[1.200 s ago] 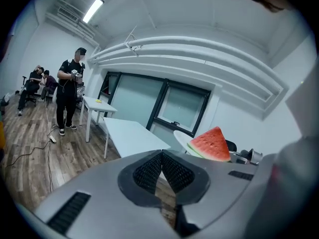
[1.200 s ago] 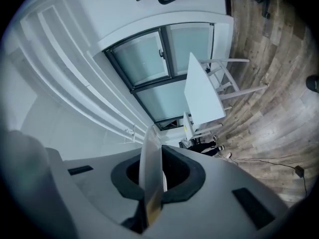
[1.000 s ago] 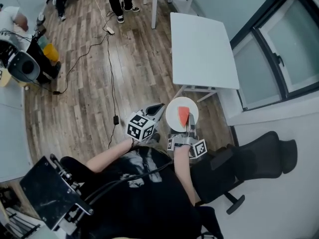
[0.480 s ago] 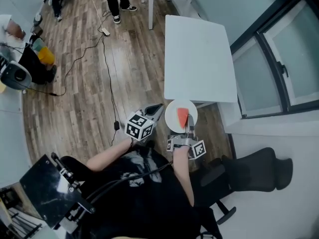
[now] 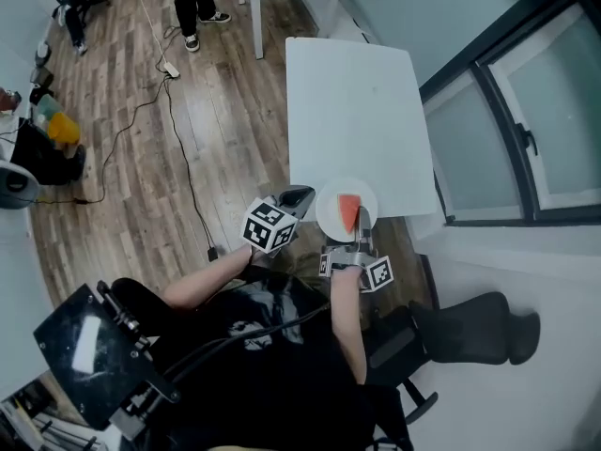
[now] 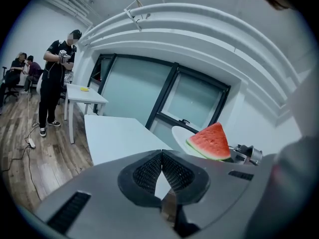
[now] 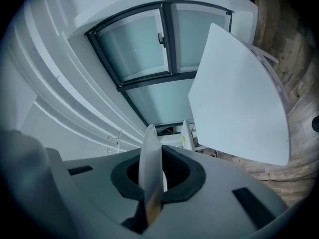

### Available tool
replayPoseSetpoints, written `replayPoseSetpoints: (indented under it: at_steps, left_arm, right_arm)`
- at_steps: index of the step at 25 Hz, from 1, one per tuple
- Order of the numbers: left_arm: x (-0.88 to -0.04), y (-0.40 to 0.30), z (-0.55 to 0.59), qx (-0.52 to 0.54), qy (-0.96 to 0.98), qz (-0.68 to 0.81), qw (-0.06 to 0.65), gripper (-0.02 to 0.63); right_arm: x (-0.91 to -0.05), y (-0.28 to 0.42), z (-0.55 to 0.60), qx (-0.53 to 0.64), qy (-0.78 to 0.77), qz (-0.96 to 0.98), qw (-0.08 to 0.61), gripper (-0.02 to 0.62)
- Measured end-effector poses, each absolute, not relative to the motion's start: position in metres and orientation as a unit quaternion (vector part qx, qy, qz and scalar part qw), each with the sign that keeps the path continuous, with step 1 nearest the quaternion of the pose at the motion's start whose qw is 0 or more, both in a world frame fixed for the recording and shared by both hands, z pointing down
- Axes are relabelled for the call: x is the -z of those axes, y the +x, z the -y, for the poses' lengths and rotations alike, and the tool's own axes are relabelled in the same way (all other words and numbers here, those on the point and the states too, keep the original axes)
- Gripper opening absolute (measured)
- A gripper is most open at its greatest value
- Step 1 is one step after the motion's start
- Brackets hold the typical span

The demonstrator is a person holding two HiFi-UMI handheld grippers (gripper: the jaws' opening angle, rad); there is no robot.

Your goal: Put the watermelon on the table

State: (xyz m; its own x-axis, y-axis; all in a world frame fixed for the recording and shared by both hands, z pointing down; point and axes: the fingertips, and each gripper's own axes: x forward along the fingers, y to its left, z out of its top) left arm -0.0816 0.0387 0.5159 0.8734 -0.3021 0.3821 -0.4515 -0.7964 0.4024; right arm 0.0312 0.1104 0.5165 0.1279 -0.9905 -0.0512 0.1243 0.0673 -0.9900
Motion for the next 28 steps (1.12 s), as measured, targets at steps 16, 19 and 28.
replayPoseSetpoints:
  at_steps: [16,19,28]
  left_arm:
    - [-0.573,0.062,0.127,-0.168,0.89,0.315,0.284,0.005]
    - [-0.592,0.087,0.149,-0.166,0.877,0.346,0.29,0.004]
    - [-0.668,0.115,0.215,-0.232,0.87,0.338,0.273,0.004]
  right_arm:
    - [-0.577,0.206,0.08,0.518,-0.493,-0.502,0.486,0.021]
    - [-0.603,0.231,0.102,0.541,-0.491,-0.511,0.453,0.021]
    - [-0.727,0.279,0.209,0.557,-0.563,-0.447,0.415,0.021]
